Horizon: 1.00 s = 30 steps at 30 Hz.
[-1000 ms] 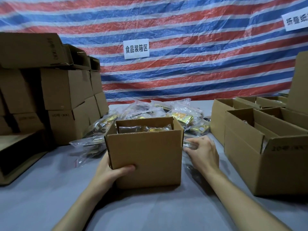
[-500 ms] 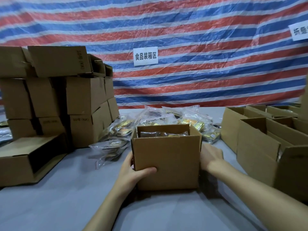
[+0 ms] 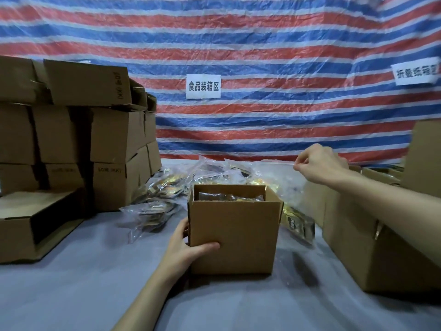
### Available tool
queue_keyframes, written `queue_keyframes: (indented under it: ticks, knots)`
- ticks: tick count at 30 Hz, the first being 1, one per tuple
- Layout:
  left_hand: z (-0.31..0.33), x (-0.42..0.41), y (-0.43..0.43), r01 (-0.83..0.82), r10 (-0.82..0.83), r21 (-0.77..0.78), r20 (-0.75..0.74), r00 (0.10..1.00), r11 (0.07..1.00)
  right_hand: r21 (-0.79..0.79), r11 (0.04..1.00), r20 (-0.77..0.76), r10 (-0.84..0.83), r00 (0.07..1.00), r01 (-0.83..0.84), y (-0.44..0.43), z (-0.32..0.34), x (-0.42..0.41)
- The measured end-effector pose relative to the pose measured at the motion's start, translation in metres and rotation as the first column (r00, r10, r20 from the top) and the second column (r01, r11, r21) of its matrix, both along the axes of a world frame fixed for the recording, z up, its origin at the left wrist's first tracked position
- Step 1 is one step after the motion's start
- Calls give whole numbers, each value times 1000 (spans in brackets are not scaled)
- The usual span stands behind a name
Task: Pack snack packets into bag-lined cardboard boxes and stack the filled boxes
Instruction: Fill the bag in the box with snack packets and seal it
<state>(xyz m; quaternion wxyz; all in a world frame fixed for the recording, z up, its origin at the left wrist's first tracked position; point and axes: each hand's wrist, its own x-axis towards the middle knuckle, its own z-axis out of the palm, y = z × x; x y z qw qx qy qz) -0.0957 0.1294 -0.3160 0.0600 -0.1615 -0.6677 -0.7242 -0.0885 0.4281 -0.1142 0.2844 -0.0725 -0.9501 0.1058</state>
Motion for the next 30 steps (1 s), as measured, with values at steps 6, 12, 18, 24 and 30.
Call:
queue_keyframes:
  ticks: [6,12,18,24,30]
  knots:
    - [-3,-4,-1,-13,13,4,19,1000,1000,-63,998,-64,14,998,-18,12,24,12]
    - [-5,-7,-1,-25,25,-8,23,999,1000,-44,987,-54,149,987,-151,6,52,24]
    - [-6,-8,0,-22,22,-2,12,1000,1000,-86,960,-157,251,955,-266,-1,87,30]
    - [-6,-9,-1,-22,22,-7,10,1000,1000,-118,927,-291,311,905,-357,-10,108,28]
    - [-5,-9,-1,-25,26,-18,15,1000,1000,-71,913,-302,364,881,-401,-26,120,28]
